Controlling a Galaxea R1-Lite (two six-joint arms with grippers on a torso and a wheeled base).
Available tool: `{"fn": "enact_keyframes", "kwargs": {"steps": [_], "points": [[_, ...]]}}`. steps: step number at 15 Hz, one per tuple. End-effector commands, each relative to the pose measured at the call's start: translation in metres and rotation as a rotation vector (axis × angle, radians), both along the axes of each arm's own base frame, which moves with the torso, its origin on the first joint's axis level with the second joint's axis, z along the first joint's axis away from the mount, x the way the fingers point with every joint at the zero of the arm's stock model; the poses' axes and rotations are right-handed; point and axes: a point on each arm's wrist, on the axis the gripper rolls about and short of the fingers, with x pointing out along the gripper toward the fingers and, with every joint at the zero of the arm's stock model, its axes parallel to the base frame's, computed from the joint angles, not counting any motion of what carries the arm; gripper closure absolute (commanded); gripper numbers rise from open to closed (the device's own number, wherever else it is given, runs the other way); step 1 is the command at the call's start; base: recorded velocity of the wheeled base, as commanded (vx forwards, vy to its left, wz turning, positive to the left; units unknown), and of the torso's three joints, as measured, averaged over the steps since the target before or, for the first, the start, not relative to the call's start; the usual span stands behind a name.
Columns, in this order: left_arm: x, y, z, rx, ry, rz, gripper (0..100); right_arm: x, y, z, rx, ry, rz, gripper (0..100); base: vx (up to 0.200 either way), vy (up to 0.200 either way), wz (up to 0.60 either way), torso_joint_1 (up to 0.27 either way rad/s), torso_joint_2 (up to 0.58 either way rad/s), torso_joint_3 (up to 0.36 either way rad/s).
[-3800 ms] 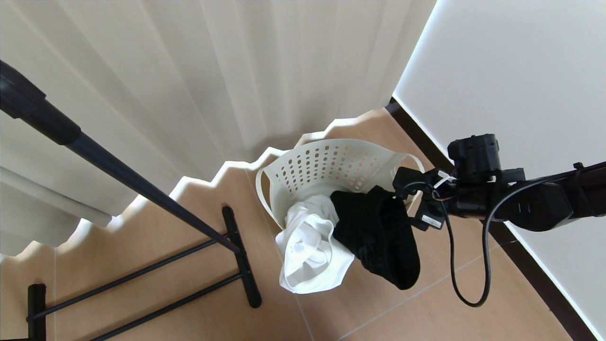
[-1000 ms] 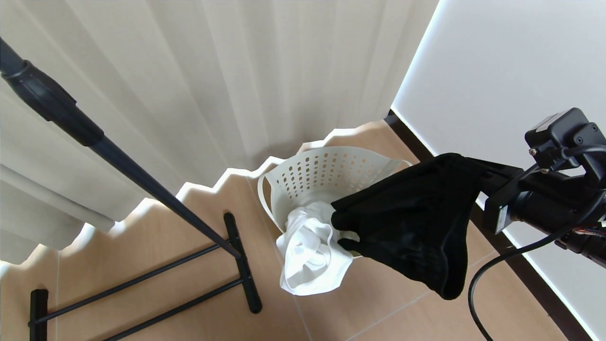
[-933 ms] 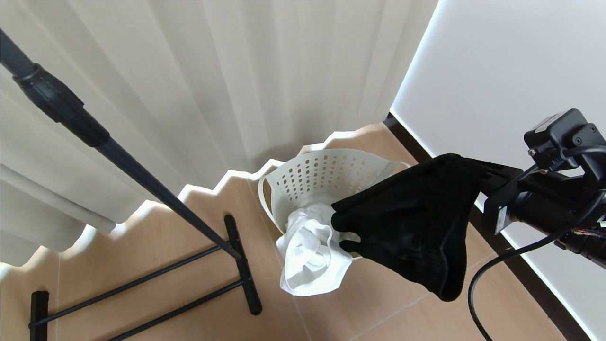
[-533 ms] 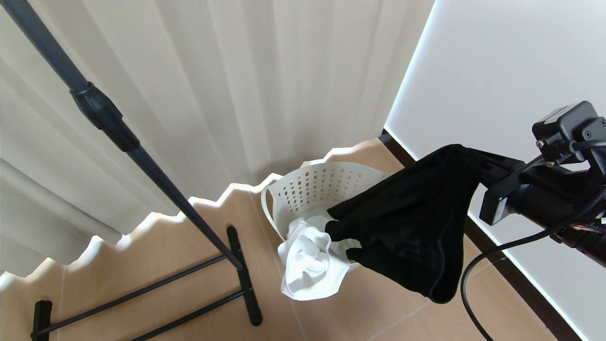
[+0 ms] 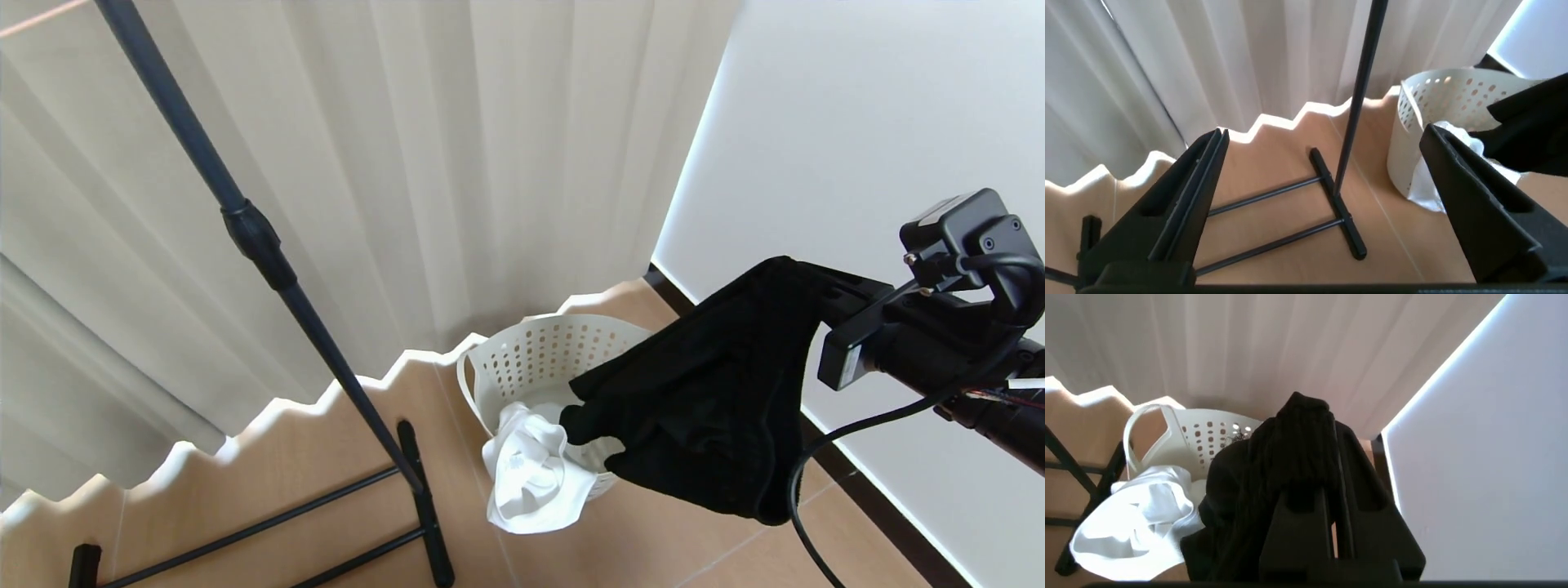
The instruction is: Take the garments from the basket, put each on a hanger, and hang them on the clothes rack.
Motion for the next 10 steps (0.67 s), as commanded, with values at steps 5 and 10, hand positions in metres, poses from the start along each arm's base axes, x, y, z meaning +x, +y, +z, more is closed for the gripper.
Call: {"fn": "enact_keyframes", "kwargs": {"steps": [5,10], "points": [[0.0001,0.0,0.0001,0.0,0.0,0.001,0,0.0001,-0.0001,0.0003,0.0,-0.002,-0.001,100,0.0,0.0,0.0,0.081,-0.44,-0.153],[0.0001,0.0,0.0001,0.0,0.0,0.001,0,0.0005,0.0001,0.0003,0.0,-0.002,-0.001,100,0.0,0.0,0.0,0.133,-0.48,-0.144]]}}
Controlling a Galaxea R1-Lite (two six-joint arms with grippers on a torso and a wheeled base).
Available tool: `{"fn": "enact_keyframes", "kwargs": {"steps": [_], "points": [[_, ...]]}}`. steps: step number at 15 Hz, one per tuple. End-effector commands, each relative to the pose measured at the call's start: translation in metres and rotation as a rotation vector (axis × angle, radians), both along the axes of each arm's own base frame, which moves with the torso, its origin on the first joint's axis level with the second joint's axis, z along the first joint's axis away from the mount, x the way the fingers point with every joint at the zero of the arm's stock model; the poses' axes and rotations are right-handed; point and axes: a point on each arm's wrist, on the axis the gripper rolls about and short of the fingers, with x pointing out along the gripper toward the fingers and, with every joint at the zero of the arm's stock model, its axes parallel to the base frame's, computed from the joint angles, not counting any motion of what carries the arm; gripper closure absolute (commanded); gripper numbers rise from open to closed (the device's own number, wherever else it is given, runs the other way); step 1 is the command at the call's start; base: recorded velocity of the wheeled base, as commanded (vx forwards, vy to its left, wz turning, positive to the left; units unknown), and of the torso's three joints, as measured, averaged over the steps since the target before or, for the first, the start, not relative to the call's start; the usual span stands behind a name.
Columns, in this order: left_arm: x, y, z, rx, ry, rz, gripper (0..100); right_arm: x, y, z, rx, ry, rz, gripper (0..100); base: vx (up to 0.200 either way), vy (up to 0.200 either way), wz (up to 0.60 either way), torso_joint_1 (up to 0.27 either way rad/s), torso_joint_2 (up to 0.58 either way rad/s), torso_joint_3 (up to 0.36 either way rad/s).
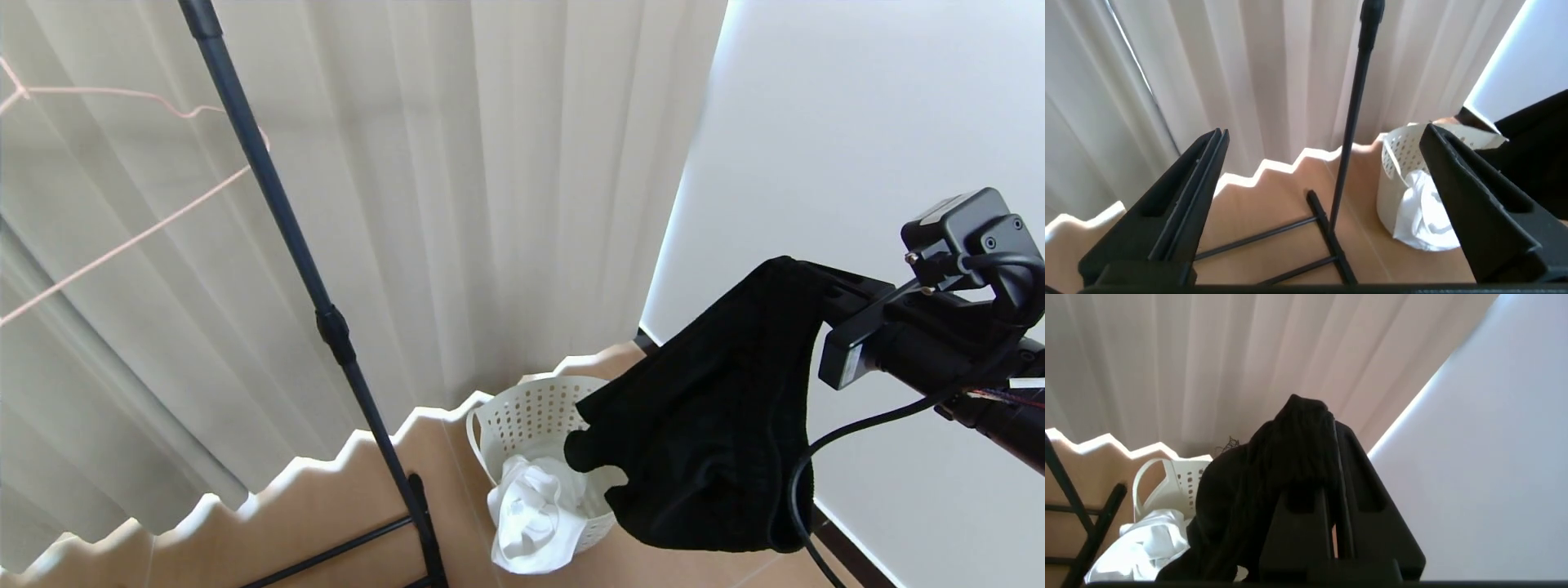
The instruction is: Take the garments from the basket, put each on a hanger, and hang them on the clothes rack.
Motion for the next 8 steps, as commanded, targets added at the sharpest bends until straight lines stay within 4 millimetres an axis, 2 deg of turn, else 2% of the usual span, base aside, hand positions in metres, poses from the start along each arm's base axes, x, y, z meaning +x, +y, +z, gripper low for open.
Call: {"fn": "enact_keyframes", "kwargs": {"steps": [1,4,8], "points": [[0.0001,0.0,0.0001,-0.001,0.0,0.001,0,0.0003,0.0002,-0.0005,-0.001,0.002,0.0,100,0.0,0.0,0.0,0.159,-0.49,-0.149],[0.0001,0.0,0.0003,-0.002,-0.002,0.002,0,0.0008,0.0004,-0.0004,-0.001,0.002,0.0,100,0.0,0.0,0.0,0.173,-0.51,-0.152],[0.0001,0.0,0.0001,-0.002,0.0,0.002,0,0.0005,0.0003,-0.0001,-0.001,0.0,-0.001,100,0.0,0.0,0.0,0.199,-0.52,-0.286]]}}
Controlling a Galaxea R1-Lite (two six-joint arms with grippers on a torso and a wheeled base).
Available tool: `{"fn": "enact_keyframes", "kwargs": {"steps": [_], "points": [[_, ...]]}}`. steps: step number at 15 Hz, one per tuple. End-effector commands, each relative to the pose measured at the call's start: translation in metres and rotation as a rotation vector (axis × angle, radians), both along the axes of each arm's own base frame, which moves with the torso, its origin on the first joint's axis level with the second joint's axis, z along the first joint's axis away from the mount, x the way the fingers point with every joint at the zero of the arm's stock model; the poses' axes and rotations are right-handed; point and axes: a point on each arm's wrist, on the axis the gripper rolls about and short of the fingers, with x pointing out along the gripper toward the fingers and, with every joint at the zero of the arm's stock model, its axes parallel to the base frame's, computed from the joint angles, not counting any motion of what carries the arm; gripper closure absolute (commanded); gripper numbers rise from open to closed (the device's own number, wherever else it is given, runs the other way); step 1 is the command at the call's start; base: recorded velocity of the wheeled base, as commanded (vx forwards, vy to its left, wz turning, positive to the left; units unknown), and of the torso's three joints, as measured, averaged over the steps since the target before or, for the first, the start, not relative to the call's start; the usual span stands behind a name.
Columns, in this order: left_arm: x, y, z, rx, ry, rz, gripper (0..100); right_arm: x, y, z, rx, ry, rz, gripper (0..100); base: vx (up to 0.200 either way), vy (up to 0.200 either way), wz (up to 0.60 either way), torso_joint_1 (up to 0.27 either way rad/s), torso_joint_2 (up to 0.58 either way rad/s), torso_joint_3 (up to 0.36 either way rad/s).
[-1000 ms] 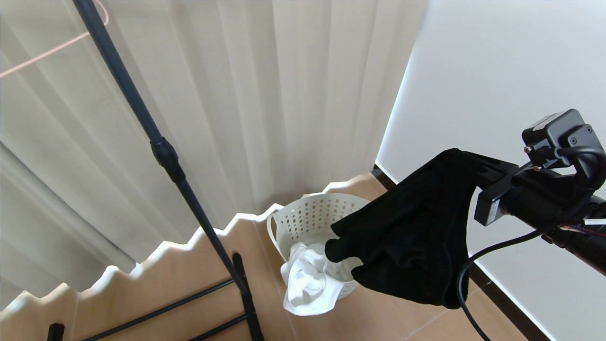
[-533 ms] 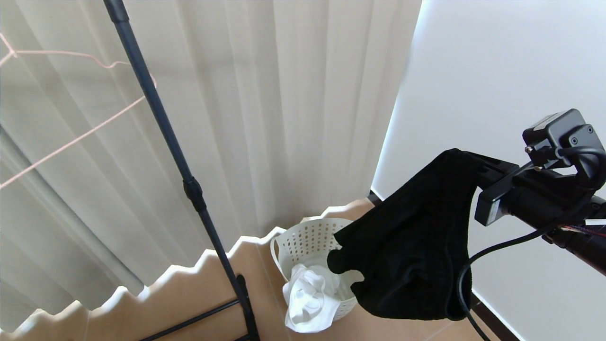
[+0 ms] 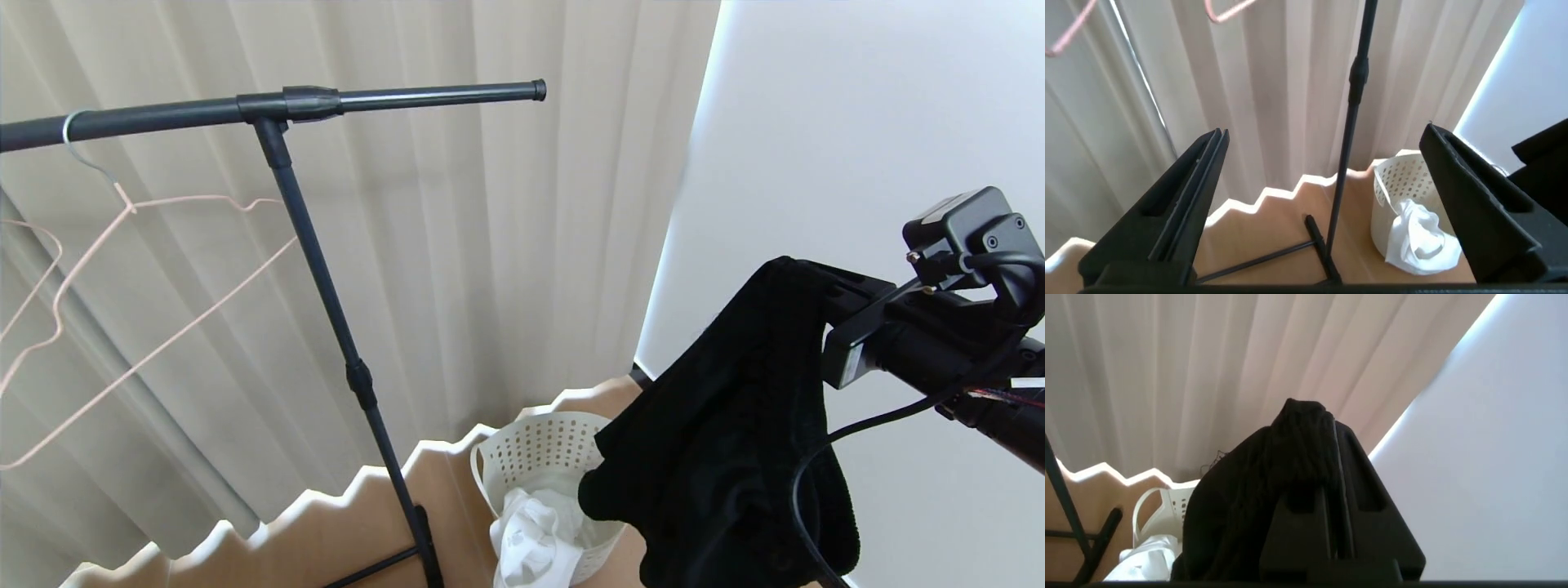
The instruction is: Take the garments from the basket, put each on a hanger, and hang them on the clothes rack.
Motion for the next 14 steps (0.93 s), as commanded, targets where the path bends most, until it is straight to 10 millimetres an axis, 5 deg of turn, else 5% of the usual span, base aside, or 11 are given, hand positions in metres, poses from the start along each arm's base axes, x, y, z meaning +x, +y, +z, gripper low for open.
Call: {"fn": "enact_keyframes", "kwargs": {"steps": [1,14], "points": [[0.0001,0.0,0.0002,0.0,-0.001,0.001,0,0.0004,0.0,-0.0002,-0.001,0.001,-0.001,100,0.0,0.0,0.0,0.212,-0.53,-0.325],[0.0001,-0.0001,0.0,0.001,0.001,0.001,0,0.0011,-0.0042,-0.0008,-0.007,0.0,-0.02,100,0.0,0.0,0.0,0.21,-0.5,-0.286]]}}
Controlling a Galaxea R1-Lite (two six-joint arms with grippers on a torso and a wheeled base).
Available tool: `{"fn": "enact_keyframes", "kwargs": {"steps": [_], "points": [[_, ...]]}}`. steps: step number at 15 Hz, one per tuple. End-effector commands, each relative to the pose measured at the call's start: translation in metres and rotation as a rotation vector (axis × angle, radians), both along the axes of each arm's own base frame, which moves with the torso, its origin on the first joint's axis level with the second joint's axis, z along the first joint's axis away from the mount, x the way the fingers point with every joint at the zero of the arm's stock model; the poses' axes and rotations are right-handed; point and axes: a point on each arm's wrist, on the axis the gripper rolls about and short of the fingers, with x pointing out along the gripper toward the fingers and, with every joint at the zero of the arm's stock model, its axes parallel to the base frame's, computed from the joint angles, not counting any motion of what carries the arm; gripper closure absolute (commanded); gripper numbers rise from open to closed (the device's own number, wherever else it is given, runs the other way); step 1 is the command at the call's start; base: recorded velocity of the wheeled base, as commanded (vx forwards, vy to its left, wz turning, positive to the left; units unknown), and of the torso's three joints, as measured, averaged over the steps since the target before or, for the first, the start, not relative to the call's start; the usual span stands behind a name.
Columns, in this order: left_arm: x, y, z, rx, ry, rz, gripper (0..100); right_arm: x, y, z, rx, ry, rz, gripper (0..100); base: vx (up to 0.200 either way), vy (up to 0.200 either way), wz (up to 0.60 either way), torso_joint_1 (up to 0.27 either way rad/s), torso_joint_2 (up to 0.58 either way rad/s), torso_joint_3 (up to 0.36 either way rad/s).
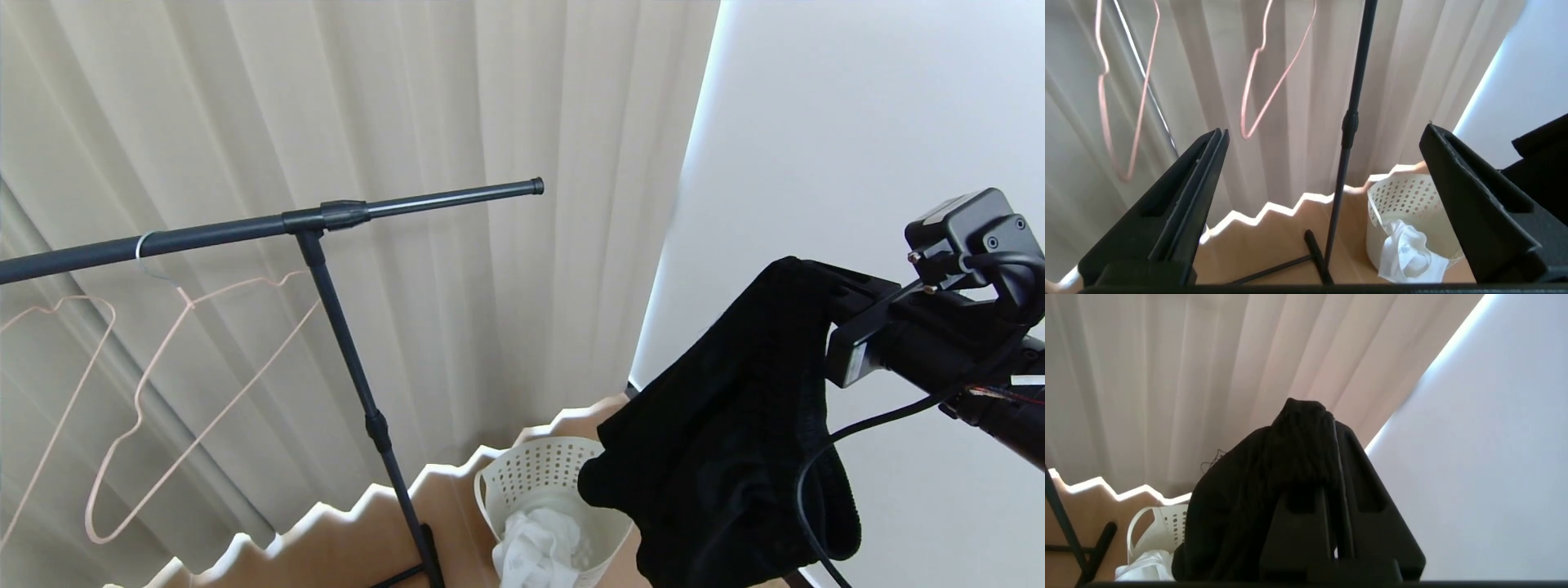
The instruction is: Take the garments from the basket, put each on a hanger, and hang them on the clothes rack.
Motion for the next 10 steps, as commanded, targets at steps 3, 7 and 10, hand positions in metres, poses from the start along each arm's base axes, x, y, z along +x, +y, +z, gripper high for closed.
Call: {"fn": "enact_keyframes", "kwargs": {"steps": [3,7,10], "points": [[0.0001,0.0001,0.0002,-0.002,-0.001,0.001,0,-0.001,-0.0007,-0.0033,-0.031,0.001,-0.003,100,0.0,0.0,0.0,0.168,-0.37,-0.204],[0.0001,0.0001,0.0001,0.0,0.001,0.001,0,-0.0026,-0.0013,-0.0088,-0.055,0.016,0.0,100,0.0,0.0,0.0,0.06,-0.14,-0.071],[0.0001,0.0001,0.0001,0.0,0.001,0.001,0,-0.0032,-0.0016,-0.0092,-0.055,0.016,0.0,100,0.0,0.0,0.6,0.002,-0.01,-0.002]]}}
